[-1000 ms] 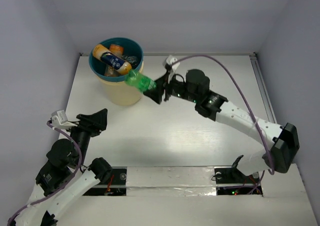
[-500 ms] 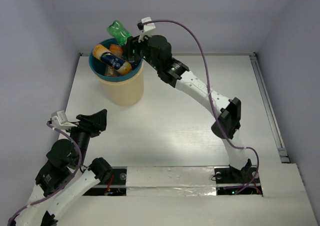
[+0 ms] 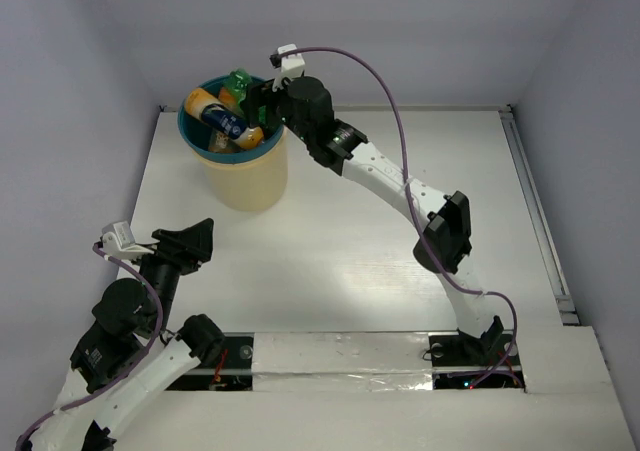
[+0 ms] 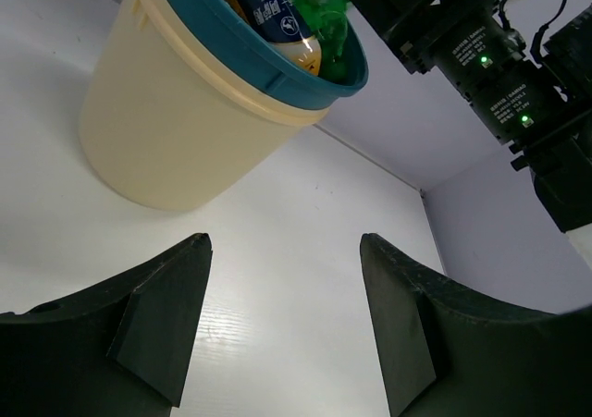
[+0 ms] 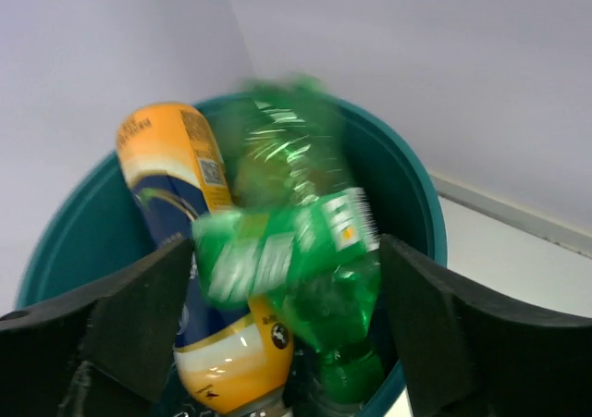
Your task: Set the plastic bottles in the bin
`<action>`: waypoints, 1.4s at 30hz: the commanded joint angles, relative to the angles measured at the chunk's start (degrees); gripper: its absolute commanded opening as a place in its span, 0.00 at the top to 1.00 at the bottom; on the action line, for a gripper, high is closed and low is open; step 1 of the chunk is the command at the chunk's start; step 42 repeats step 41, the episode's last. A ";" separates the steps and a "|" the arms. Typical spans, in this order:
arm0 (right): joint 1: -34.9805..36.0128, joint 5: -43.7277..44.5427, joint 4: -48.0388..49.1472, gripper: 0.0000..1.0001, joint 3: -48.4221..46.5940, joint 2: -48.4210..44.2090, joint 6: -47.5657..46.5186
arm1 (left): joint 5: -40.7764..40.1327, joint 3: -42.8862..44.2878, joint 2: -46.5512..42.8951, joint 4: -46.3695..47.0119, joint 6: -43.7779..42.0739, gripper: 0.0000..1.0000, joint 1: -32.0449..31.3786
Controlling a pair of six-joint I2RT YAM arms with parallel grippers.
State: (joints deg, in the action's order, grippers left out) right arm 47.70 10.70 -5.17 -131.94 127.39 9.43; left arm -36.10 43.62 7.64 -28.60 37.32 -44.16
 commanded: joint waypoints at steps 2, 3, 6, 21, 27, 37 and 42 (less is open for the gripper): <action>0.02 0.29 6.66 0.10 0.98 -6.10 0.41 | -0.82 -0.02 -0.61 0.91 0.21 0.38 -0.13; 0.02 0.11 6.75 0.10 1.16 -6.89 0.50 | -0.90 -0.11 -0.61 0.83 0.21 0.38 -0.13; 0.02 -0.15 7.37 0.10 2.73 -9.17 0.85 | -1.08 -0.11 -0.61 0.65 0.30 0.38 -0.13; 0.02 -0.34 40.41 1.00 72.40 -66.36 7.97 | 1.90 -0.37 0.10 3.19 -0.49 0.36 -0.13; 0.02 21.43 28.22 0.11 91.85 -96.56 12.26 | 5.06 -0.46 0.45 6.18 -0.85 0.29 -0.13; 0.02 32.72 14.22 0.00 98.19 -107.71 16.06 | 10.69 -1.34 5.28 13.13 -2.16 0.17 -0.13; 0.02 29.56 14.40 0.00 97.05 -107.18 15.35 | 10.87 -2.22 6.16 13.74 -1.11 0.16 -0.13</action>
